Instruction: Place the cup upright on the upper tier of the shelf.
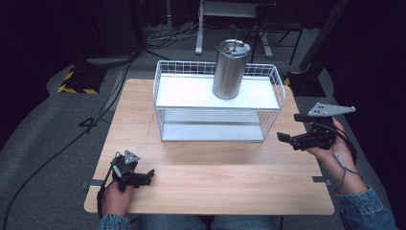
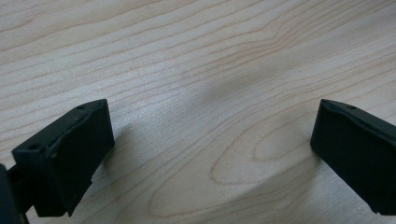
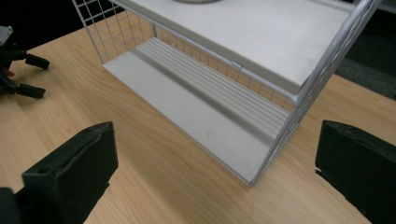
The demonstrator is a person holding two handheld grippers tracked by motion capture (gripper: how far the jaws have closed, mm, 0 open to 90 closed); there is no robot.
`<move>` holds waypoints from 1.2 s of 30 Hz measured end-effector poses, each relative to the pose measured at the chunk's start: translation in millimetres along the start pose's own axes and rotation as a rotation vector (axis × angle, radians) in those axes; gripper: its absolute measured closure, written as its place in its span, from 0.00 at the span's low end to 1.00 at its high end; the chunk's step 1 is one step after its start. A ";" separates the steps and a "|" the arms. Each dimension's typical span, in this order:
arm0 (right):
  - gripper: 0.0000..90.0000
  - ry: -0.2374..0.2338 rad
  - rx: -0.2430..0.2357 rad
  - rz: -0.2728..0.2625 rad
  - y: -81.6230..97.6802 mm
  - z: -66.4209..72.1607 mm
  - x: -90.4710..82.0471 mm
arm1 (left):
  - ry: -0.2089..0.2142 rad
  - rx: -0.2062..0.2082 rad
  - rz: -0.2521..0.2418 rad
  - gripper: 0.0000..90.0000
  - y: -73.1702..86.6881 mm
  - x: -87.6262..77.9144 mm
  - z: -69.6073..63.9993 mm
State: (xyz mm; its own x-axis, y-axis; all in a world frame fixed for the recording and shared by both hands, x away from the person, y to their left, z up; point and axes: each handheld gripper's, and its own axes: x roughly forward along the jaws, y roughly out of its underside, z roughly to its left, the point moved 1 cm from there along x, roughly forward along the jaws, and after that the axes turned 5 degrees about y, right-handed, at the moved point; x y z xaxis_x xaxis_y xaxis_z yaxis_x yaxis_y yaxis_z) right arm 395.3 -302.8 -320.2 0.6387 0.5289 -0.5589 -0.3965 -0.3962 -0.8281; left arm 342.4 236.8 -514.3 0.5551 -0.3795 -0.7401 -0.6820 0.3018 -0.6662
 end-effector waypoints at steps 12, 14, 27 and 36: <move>0.00 0.006 0.032 0.074 41.0 0.2 19.6 | 0.000 0.000 0.000 0.00 0.0 0.0 0.0; 0.00 0.001 0.037 0.085 47.2 0.6 23.2 | 0.000 0.000 0.000 0.00 0.0 0.0 0.0; 0.00 -0.004 0.045 0.156 87.1 7.7 53.6 | 0.001 0.000 0.001 0.00 0.0 -0.1 0.0; 0.00 -0.013 0.055 0.188 110.4 10.9 68.1 | 0.000 0.000 0.000 0.00 0.0 0.0 0.0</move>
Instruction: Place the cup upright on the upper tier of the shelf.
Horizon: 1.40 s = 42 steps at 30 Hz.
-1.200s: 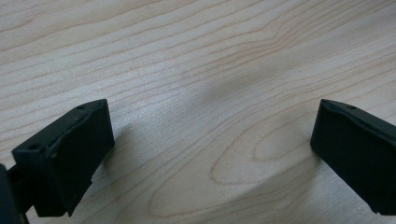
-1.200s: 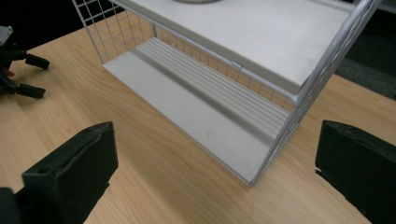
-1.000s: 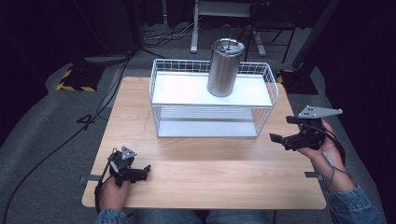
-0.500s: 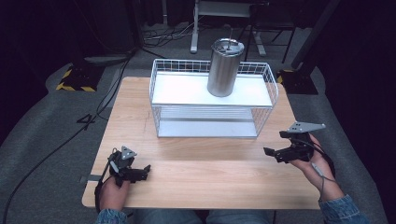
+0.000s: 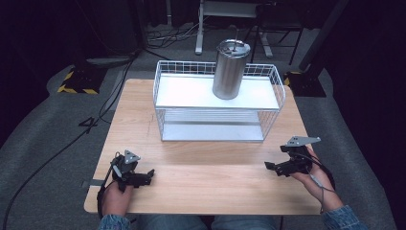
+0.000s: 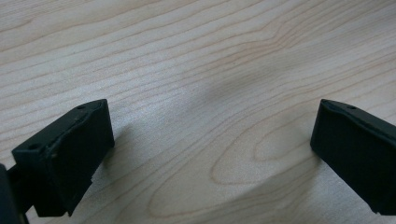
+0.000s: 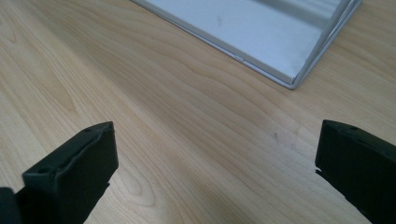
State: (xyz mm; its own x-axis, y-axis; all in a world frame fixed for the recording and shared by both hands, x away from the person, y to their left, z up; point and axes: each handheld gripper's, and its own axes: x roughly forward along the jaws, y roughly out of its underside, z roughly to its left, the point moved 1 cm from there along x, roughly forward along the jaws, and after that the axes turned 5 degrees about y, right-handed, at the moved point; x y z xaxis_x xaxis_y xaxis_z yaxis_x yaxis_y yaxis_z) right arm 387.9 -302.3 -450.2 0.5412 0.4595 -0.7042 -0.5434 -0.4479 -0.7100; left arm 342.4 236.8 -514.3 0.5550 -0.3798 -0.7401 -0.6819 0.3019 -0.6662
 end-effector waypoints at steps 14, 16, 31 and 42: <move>0.01 -0.009 -0.019 0.031 29.1 6.4 21.9 | 0.000 0.000 0.000 0.00 0.0 0.0 0.0; 0.01 -0.009 -0.017 0.038 32.4 7.2 23.8 | 0.000 0.000 0.000 0.00 0.0 0.0 0.0; 0.02 0.029 -0.077 0.064 46.2 11.2 35.6 | 0.000 0.000 0.000 0.00 0.0 0.0 0.0; 0.00 0.043 -0.061 -0.003 49.7 13.3 40.1 | 0.000 0.000 0.000 0.00 0.0 0.0 0.0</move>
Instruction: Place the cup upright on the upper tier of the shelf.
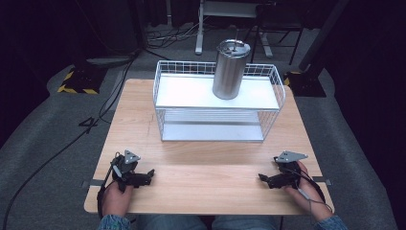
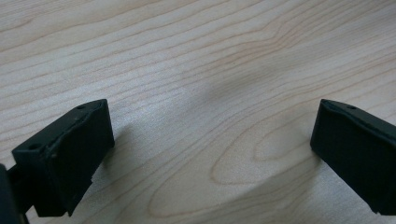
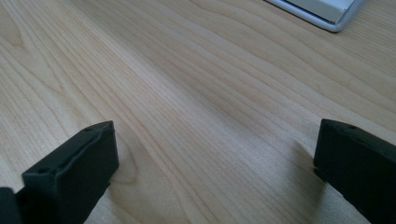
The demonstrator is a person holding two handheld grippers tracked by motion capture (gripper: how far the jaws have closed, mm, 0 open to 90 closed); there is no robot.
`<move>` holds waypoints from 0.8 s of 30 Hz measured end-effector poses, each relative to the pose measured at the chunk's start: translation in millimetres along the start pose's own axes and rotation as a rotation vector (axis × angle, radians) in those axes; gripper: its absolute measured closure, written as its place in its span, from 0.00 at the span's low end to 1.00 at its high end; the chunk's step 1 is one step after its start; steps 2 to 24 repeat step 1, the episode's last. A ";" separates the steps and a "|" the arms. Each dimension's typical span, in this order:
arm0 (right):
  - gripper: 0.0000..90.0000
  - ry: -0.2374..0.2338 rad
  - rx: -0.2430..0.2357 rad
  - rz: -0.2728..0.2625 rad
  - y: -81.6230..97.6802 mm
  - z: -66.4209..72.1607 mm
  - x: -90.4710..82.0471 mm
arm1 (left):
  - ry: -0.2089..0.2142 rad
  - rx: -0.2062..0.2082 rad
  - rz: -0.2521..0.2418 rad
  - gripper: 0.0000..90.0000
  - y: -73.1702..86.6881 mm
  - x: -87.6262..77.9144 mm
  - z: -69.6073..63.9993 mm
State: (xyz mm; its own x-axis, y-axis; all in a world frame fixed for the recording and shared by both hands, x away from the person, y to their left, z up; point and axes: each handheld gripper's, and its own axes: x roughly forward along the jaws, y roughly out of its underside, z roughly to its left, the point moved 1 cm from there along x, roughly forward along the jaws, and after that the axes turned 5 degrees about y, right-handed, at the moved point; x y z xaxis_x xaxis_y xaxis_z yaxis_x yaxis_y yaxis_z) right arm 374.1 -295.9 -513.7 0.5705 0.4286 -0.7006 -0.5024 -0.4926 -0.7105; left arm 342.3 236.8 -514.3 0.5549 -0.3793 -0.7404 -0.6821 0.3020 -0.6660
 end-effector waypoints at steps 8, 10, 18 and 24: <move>0.00 0.000 0.000 -0.001 0.0 0.0 0.0 | 0.000 0.000 0.000 0.00 0.0 0.0 0.0; 0.00 0.000 0.000 -0.001 0.0 0.0 0.0 | 0.000 0.000 0.000 0.00 0.0 0.0 0.0; 0.00 0.000 0.000 -0.001 0.0 0.0 0.0 | 0.000 0.000 0.000 0.00 0.0 0.0 0.0; 0.00 0.000 0.000 -0.001 0.0 0.0 0.0 | 0.000 0.000 0.000 0.00 0.0 0.0 0.0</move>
